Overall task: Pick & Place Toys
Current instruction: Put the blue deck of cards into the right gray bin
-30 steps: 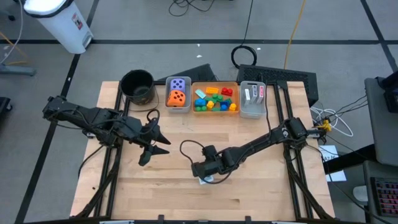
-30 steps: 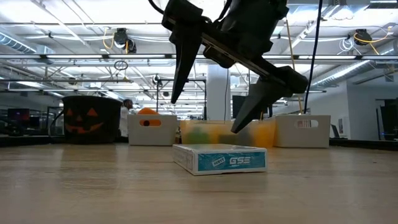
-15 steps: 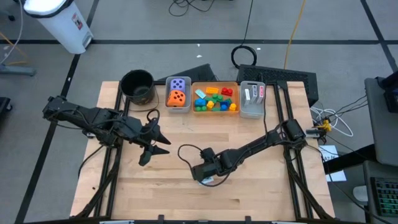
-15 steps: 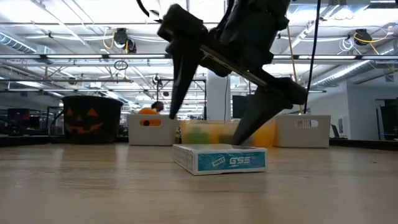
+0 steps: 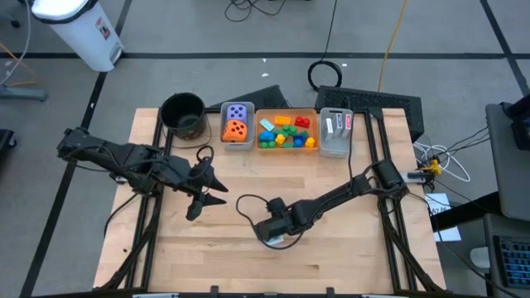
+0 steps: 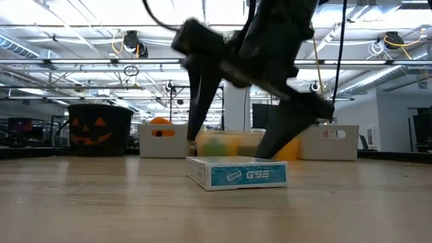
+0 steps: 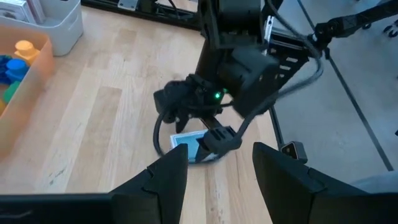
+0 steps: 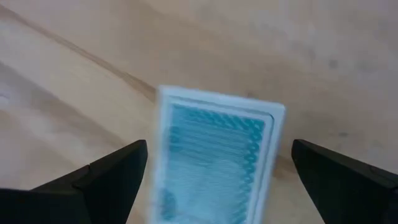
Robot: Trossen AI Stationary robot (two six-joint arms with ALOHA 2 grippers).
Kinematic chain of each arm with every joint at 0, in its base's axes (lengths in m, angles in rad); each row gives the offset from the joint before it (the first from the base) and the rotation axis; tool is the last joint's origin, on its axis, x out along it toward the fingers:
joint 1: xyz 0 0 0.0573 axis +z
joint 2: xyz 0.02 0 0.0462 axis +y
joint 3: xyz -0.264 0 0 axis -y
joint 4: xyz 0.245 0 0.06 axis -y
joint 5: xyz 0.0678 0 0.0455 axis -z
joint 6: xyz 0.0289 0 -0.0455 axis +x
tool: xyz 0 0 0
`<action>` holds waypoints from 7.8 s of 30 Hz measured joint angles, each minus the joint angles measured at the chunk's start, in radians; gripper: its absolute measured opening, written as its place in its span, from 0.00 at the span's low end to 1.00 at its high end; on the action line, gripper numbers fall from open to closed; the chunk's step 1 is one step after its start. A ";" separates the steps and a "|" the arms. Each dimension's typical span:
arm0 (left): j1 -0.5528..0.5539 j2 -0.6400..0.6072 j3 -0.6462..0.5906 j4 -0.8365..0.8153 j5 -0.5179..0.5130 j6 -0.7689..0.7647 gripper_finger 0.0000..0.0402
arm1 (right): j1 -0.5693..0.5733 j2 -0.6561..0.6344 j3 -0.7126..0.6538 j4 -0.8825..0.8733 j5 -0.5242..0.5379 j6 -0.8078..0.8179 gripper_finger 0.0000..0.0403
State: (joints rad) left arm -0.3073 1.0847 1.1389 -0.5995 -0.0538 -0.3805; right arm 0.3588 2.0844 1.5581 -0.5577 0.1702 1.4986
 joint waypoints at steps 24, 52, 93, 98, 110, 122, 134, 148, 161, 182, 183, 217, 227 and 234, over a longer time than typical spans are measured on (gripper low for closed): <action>0.000 0.011 0.000 -0.003 0.001 -0.010 0.46 | -0.002 0.037 0.000 -0.388 -0.068 0.007 0.97; 0.000 0.010 0.000 -0.003 0.001 -0.008 0.46 | 0.000 -0.099 -0.004 -0.441 0.064 0.057 0.97; 0.000 0.010 0.000 -0.003 0.001 0.007 0.46 | -0.017 -0.120 -0.107 -0.422 -0.015 0.087 0.97; 0.000 0.010 -0.001 -0.003 0.001 0.009 0.46 | -0.017 -0.123 -0.107 -0.427 -0.014 0.088 0.97; 0.000 0.010 -0.001 -0.003 0.001 0.011 0.46 | -0.017 -0.124 -0.107 -0.486 0.014 0.087 0.97; 0.000 0.010 -0.001 -0.003 0.001 0.010 0.46 | -0.017 -0.115 -0.178 -0.361 0.008 0.096 0.97; 0.000 0.010 -0.001 -0.003 0.001 0.006 0.46 | -0.018 -0.117 -0.191 -0.362 -0.015 0.116 0.97; 0.000 0.010 -0.001 -0.003 0.002 0.006 0.46 | -0.018 -0.117 -0.192 -0.335 -0.018 0.113 0.96; 0.000 0.010 -0.001 -0.003 0.004 0.009 0.46 | -0.019 -0.117 -0.192 -0.331 -0.042 0.136 0.73; 0.000 0.010 -0.001 0.011 0.001 0.042 0.46 | -0.063 -0.389 -0.193 -0.228 0.333 0.164 0.76; 0.000 0.010 -0.001 0.017 0.001 0.046 0.46 | -0.067 -0.411 -0.193 -0.193 0.382 0.155 0.76; 0.073 0.261 -0.001 0.622 -0.790 0.106 0.46 | -0.306 -0.599 -0.191 0.947 0.341 -0.628 0.75; 0.024 0.282 0.000 0.865 -0.908 0.387 0.46 | -0.386 -0.663 -0.191 0.918 0.296 -0.581 0.76; 0.067 0.305 0.000 0.969 -0.894 0.570 0.46 | -0.398 -0.662 -0.192 0.937 0.274 -0.550 0.75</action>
State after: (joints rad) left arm -0.2403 1.3899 1.1385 0.3691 -0.9482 0.1893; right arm -0.0396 1.4223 1.3666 0.3789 0.4438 0.9481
